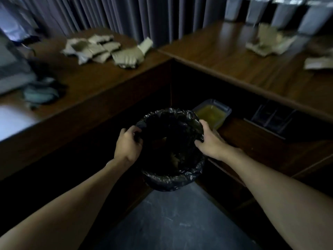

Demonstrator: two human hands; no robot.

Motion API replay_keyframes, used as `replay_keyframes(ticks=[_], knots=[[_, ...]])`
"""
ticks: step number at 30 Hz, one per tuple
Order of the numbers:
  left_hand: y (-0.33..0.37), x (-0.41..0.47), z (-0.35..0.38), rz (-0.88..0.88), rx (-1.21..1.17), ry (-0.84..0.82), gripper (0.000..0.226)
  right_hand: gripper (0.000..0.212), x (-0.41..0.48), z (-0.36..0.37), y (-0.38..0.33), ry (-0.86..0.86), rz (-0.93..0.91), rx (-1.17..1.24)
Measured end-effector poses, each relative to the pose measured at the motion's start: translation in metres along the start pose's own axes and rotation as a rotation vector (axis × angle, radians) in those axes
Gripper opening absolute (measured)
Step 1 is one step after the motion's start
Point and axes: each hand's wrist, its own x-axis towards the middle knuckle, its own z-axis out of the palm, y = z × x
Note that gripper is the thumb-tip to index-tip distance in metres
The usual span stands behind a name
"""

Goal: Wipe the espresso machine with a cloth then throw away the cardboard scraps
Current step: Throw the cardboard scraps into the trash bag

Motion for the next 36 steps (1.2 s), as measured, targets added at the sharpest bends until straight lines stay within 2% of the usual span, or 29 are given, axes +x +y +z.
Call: replay_keyframes(ticks=[3,6,8,10,13,16,20,24,26,28,29,31,34,36], knots=[[0.036,0.004,-0.055,0.044,-0.034,0.041,0.04,0.077,-0.018,-0.052,-0.043,0.037,-0.024,-0.092],[0.067,0.005,-0.096,0.019,-0.054,0.083,0.048,0.061,-0.033,-0.092,-0.07,0.111,-0.027,-0.286],[0.083,0.005,-0.117,-0.007,-0.058,0.122,0.036,0.042,-0.041,-0.114,-0.081,0.09,-0.043,-0.359],[0.097,0.004,-0.135,0.045,-0.053,0.138,0.013,0.034,-0.046,-0.131,-0.092,0.033,-0.087,-0.393],[0.116,0.004,-0.157,0.156,-0.003,0.066,0.01,0.055,-0.05,-0.151,-0.106,0.051,-0.167,-0.436],[0.129,0.005,-0.173,0.24,0.029,-0.015,0.008,0.075,-0.053,-0.158,-0.124,0.064,-0.308,-0.306],[0.138,0.01,-0.19,0.325,-0.068,-0.078,0.023,0.072,-0.048,-0.153,-0.156,0.047,-0.483,-0.223],[0.142,0.026,-0.206,0.38,-0.158,-0.175,0.024,0.053,-0.038,-0.141,-0.191,-0.002,-0.605,-0.159],[0.14,0.037,-0.211,0.409,-0.17,-0.215,0.024,0.036,-0.029,-0.135,-0.205,-0.059,-0.642,-0.13],[0.136,0.05,-0.215,0.419,-0.15,-0.227,0.023,0.014,-0.016,-0.132,-0.215,-0.056,-0.65,-0.145],[0.132,0.057,-0.215,0.416,-0.13,-0.227,0.024,0.009,-0.009,-0.132,-0.219,-0.044,-0.645,-0.164],[0.123,0.074,-0.218,0.364,-0.123,-0.256,0.031,0.009,0.005,-0.13,-0.224,-0.045,-0.619,-0.2],[0.105,0.096,-0.218,0.225,-0.221,-0.412,0.054,0.011,0.025,-0.127,-0.226,-0.065,-0.566,-0.218],[0.093,0.103,-0.21,0.215,-0.158,-0.443,0.063,0.01,0.038,-0.128,-0.223,-0.073,-0.523,-0.221]])
